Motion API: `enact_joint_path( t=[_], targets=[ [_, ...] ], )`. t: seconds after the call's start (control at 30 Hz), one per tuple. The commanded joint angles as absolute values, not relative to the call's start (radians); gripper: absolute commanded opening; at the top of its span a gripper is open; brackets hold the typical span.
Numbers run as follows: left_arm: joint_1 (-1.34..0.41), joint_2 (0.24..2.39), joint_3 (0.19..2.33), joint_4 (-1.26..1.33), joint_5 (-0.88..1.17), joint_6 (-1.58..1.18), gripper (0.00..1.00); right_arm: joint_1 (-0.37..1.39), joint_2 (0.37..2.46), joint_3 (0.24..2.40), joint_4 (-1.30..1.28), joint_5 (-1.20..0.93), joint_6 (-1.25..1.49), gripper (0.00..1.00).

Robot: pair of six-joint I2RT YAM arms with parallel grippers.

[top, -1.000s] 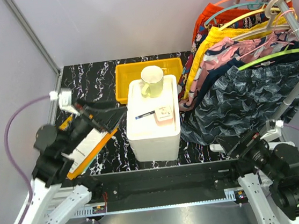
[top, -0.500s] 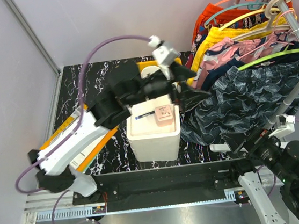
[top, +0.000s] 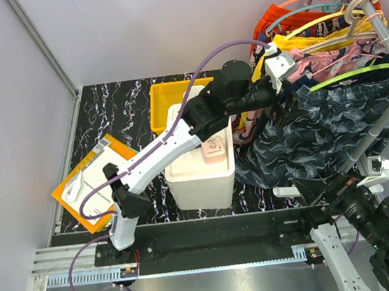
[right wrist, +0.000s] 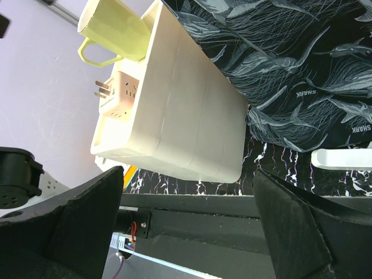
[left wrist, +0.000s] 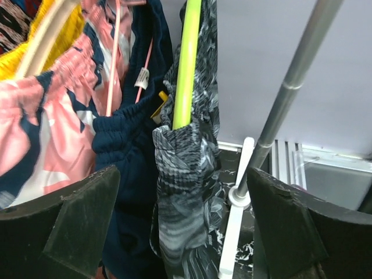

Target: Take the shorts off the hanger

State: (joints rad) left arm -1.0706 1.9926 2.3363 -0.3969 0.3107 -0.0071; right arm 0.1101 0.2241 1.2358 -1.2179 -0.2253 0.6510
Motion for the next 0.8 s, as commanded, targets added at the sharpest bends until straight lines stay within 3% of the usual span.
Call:
enact_joint_path(
  t=[0.0, 0.13, 0.27, 0.37, 0.5, 0.63, 0.77],
  targets=[
    [-1.068, 2.037, 2.399, -0.293, 0.363, 0.003, 0.88, 0.107, 0.213, 1.259, -1.229, -0.207, 0.624, 1.00],
    [-1.068, 2.057, 2.393, -0.230, 0.413, -0.055, 0.71, 0.107, 0.213, 1.269, -1.247, -0.193, 0.614, 1.00],
    [-1.068, 2.071, 2.392, -0.199, 0.433, -0.086, 0.47, 0.107, 0.210, 1.270, -1.246, -0.192, 0.609, 1.00],
    [-1.069, 2.074, 2.364, -0.170, 0.448, -0.112, 0.41, 0.107, 0.212, 1.264, -1.247, -0.190, 0.607, 1.00],
    [-1.069, 2.088, 2.368, -0.160, 0.434, -0.141, 0.02, 0.106, 0.209, 1.259, -1.246, -0.193, 0.609, 1.00],
    [-1.069, 2.089, 2.375, -0.158, 0.428, -0.166, 0.05, 0.107, 0.210, 1.261, -1.246, -0.189, 0.601, 1.00],
    [-1.069, 2.079, 2.390, -0.170, 0.410, -0.202, 0.00, 0.106, 0.227, 1.275, -1.247, -0.178, 0.578, 1.00]
  ],
)
